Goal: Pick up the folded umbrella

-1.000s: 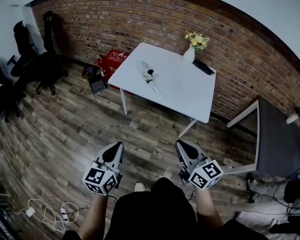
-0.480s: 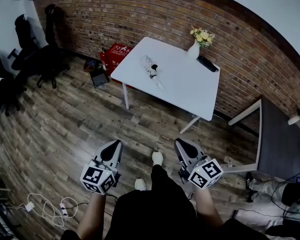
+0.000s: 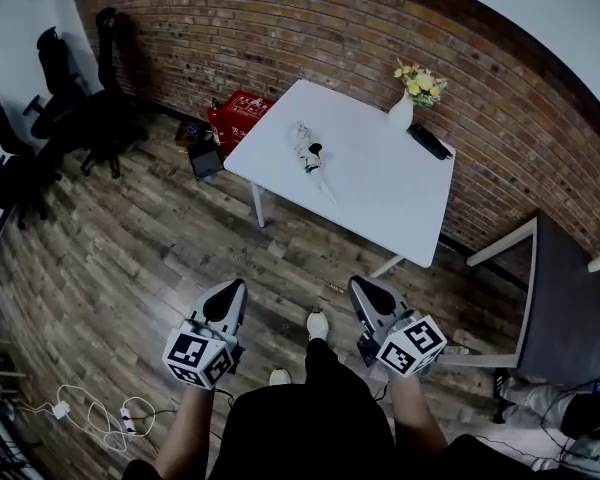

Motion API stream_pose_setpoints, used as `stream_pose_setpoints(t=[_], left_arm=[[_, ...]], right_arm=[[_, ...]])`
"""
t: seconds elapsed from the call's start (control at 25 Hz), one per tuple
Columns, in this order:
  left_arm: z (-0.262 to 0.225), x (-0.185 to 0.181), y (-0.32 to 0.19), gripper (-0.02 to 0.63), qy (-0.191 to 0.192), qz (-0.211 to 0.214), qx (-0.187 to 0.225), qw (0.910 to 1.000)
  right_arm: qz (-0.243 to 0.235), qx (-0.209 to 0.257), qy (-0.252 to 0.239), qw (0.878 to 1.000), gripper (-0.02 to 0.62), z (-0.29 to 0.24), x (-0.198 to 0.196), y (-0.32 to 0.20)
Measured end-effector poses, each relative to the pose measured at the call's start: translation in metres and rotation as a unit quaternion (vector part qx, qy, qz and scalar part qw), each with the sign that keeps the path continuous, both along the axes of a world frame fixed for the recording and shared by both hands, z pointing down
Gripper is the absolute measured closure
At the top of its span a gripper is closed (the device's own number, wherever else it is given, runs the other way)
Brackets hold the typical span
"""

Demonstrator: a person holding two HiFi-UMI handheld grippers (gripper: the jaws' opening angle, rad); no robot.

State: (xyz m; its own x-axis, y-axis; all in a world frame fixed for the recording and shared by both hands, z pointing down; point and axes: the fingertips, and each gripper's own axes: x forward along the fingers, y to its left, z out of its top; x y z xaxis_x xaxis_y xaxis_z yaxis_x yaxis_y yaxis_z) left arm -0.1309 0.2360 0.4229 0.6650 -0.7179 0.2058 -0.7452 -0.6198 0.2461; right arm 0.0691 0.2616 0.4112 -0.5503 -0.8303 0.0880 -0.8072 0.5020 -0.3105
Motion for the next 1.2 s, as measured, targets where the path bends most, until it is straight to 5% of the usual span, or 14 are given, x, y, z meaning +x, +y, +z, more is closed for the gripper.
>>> stream_pose_setpoints(t=[0.68, 1.2], left_arm=[[-0.007, 0.062, -0.131, 0.592, 0.001, -0.051, -0.009, 0.9987], [0.002, 0.116, -0.183, 0.592, -0.028, -0.064, -0.007, 0.9976]], right_arm=[[-0.065, -0.013, 0.004, 0.998, 0.572, 0.005, 0.053, -0.147], [-0.117, -0.019, 0.001, 0.993, 0.572, 0.023, 0.083, -0.213]])
